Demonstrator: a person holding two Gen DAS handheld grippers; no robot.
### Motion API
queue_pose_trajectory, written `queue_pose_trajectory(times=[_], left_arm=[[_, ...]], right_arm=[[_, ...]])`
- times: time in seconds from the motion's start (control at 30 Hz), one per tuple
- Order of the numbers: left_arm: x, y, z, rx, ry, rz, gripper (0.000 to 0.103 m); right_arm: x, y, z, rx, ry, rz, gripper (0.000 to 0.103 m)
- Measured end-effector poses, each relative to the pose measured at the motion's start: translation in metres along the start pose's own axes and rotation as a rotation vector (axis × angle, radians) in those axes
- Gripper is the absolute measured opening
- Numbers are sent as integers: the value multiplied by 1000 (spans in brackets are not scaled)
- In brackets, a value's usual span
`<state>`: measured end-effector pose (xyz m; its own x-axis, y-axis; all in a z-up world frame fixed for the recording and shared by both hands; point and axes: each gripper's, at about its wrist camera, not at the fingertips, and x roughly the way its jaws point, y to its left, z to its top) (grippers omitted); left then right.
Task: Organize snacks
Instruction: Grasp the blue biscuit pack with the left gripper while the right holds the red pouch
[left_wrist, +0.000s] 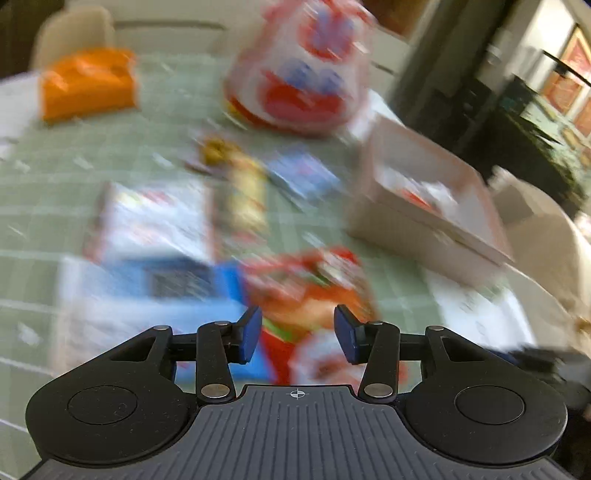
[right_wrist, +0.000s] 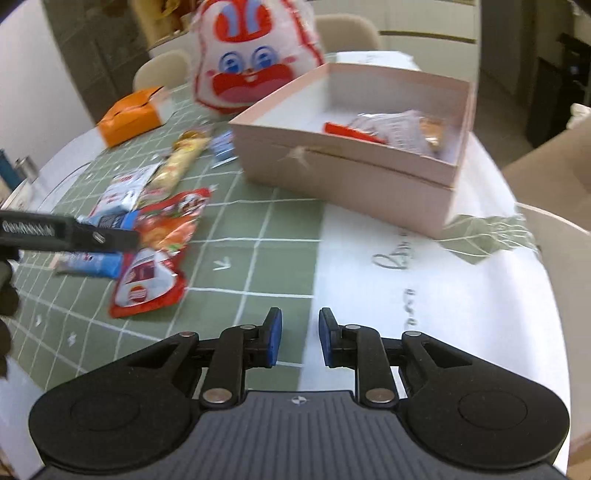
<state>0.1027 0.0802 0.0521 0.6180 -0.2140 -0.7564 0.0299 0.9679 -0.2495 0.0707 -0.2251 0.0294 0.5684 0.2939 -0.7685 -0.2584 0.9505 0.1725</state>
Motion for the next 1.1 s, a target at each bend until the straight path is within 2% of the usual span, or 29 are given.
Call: queue_pose_trajectory(times=[0.07, 0.13, 0.17, 0.23, 0.27, 0.33, 0.43, 0.57, 0.67, 0.73, 0.8, 0.9, 1.0, 1.1], left_arm=[[-7, 23, 9, -35, -45, 104, 49], [-12, 49, 14, -88, -72, 230, 47], [-12, 61, 16, -115, -76, 262, 47], [-8, 78, 14, -151, -47, 280, 47], [-4, 81, 13, -155, -23, 274, 47], [4, 81, 7, -158, 21, 225, 47], [6, 66, -2, -129, 32, 153, 47], [9, 34, -10, -59, 68, 53, 47], [9, 18, -18, -47, 96, -10, 47], [9, 10, -23, -34, 108, -32, 47], [9, 4, -27, -18, 113, -37, 47], [8, -2, -30, -9, 124, -55, 47], [9, -11, -31, 7, 145, -98, 47], [11, -28, -37, 32, 163, -133, 47]], right_arm=[[0, 2, -2, 12, -19, -9, 25], [0, 6, -5, 6, -36, -15, 32], [0, 9, -6, -3, -43, -21, 33], [1, 16, -9, -29, -50, -38, 38], [1, 19, -9, -45, -49, -44, 40], [1, 22, -9, -65, -39, -46, 50], [-1, 23, -6, -45, -13, -9, 62], [1, 31, 6, -8, 16, 97, 63], [6, 49, 21, -32, -12, 134, 67], [14, 61, 30, -66, -24, 150, 72], [25, 71, 38, -105, -20, 138, 82], [39, 71, 42, -129, -9, 78, 82], [39, 53, 38, -83, -17, 61, 82], [25, 33, 31, -47, -17, 47, 74]])
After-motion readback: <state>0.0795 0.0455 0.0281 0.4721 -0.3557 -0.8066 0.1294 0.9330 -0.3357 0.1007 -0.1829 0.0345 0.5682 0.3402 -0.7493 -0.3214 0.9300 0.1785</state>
